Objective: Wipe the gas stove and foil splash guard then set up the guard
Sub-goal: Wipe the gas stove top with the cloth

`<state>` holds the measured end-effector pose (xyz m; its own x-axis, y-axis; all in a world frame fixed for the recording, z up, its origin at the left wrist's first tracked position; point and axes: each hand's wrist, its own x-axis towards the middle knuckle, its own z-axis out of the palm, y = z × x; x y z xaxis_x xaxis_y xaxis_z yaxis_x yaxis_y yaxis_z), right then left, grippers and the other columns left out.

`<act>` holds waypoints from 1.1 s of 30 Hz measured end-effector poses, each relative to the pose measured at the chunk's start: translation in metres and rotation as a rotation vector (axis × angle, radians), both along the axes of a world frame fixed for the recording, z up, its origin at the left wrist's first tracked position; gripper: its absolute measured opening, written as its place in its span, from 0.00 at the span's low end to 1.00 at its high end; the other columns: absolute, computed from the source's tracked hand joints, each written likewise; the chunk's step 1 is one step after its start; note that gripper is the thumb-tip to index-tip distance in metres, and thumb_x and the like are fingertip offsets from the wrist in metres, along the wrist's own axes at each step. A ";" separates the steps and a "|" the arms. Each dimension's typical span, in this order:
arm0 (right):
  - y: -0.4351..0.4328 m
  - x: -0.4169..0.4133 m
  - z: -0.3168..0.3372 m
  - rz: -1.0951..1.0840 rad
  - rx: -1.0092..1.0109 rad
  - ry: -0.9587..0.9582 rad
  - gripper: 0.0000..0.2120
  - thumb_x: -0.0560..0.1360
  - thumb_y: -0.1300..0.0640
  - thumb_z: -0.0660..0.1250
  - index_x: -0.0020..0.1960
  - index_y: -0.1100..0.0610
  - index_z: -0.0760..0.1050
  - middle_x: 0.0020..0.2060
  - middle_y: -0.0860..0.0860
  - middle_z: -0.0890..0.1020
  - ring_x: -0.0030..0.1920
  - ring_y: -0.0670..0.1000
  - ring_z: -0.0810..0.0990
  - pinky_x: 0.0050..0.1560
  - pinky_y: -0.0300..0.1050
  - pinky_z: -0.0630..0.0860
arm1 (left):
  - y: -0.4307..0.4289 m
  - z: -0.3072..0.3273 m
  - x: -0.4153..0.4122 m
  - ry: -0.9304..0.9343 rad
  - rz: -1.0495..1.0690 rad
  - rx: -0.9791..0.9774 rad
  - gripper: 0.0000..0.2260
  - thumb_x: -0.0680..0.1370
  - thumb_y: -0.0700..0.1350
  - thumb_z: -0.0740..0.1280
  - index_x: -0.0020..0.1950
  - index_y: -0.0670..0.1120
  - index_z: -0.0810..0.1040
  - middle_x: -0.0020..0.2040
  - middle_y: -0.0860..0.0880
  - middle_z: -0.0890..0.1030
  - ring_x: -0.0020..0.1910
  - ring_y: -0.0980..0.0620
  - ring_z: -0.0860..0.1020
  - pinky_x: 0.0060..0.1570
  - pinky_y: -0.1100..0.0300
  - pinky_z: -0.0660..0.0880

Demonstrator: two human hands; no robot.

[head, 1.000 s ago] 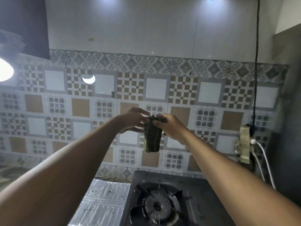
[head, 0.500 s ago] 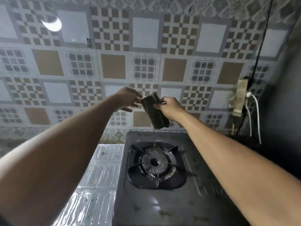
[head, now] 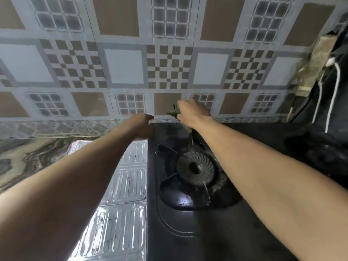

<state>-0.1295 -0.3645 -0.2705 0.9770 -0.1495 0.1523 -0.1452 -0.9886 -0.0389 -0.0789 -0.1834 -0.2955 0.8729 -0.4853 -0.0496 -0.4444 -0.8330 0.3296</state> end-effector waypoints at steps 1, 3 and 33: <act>0.004 0.003 -0.005 0.005 0.016 0.022 0.08 0.79 0.54 0.66 0.53 0.58 0.74 0.48 0.57 0.79 0.44 0.60 0.78 0.42 0.51 0.76 | 0.001 -0.004 0.001 0.004 -0.007 0.002 0.22 0.80 0.47 0.64 0.75 0.49 0.70 0.70 0.42 0.74 0.68 0.40 0.73 0.66 0.48 0.70; 0.011 0.005 -0.011 0.013 0.097 0.089 0.19 0.75 0.42 0.69 0.55 0.56 0.76 0.50 0.56 0.80 0.48 0.59 0.79 0.48 0.54 0.78 | 0.003 -0.010 0.003 0.006 -0.032 0.007 0.20 0.80 0.48 0.64 0.73 0.50 0.73 0.67 0.42 0.78 0.65 0.41 0.74 0.62 0.49 0.71; -0.004 0.024 -0.021 0.154 0.235 0.415 0.35 0.73 0.75 0.55 0.71 0.45 0.73 0.74 0.49 0.70 0.69 0.56 0.71 0.71 0.47 0.67 | -0.012 -0.013 -0.003 -0.080 -0.041 0.128 0.10 0.80 0.46 0.61 0.56 0.50 0.81 0.41 0.48 0.79 0.44 0.46 0.78 0.47 0.50 0.80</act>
